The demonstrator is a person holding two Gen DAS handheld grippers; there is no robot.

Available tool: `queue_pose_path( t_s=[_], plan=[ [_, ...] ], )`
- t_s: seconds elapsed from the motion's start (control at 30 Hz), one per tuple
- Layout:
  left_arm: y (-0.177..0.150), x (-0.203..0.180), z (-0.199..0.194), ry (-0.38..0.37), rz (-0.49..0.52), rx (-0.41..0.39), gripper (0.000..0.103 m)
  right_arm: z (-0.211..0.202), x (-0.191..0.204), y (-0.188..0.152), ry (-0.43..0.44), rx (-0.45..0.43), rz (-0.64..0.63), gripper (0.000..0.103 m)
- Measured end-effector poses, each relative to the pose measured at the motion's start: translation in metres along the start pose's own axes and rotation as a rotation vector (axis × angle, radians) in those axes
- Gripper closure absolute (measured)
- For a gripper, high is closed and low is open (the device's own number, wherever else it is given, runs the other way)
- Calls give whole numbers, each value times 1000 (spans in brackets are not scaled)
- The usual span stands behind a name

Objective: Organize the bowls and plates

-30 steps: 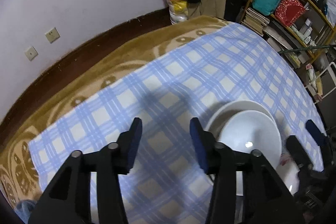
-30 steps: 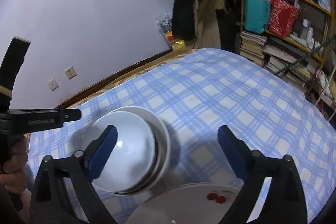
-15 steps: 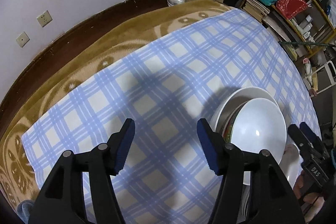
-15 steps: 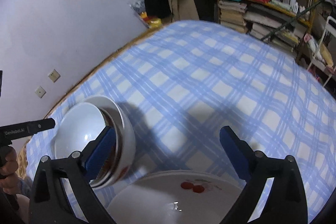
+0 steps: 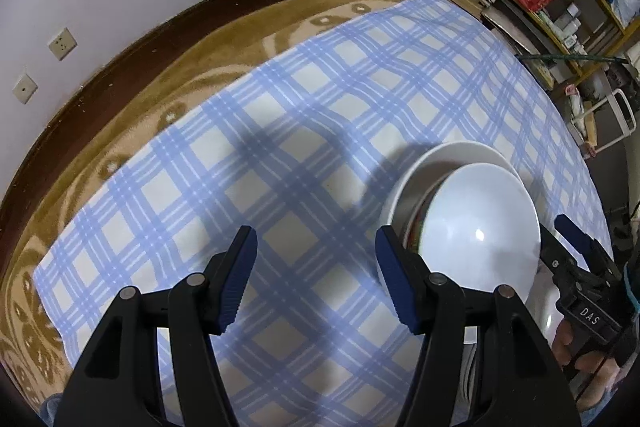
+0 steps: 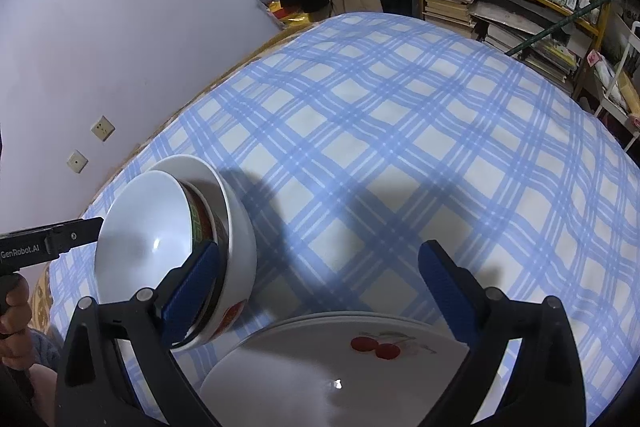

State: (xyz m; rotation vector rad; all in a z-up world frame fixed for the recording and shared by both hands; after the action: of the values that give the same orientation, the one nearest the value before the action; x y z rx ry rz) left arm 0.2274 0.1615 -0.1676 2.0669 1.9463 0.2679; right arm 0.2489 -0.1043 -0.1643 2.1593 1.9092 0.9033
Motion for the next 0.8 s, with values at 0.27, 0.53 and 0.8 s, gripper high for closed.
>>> queue_pose_path(
  t_s=[0.27,0.53,0.8],
  plan=[
    [0,0,4,-4,-5,-2,40,1,-1,0,12,25,18,0],
    [4,8,9,-34,-43,13,36,3,-1,0,11,44,32,0],
    [6,4,4,-81,-29,-5,37,2,-2,1,13,53,45,0]
  ],
)
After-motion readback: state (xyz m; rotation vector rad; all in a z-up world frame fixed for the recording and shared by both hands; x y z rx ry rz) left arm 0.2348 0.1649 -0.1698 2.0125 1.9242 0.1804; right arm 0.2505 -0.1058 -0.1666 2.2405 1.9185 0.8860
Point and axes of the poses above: each gripper's, at about its wrist camera, not at the fingertips, and z roughly the way its jaws point, x to its left, y to its top, the point moved 3 cm from there along z, roughly the way its jaws point, and after that the axes turned 15 degrees about z, right-handed, at the moved point
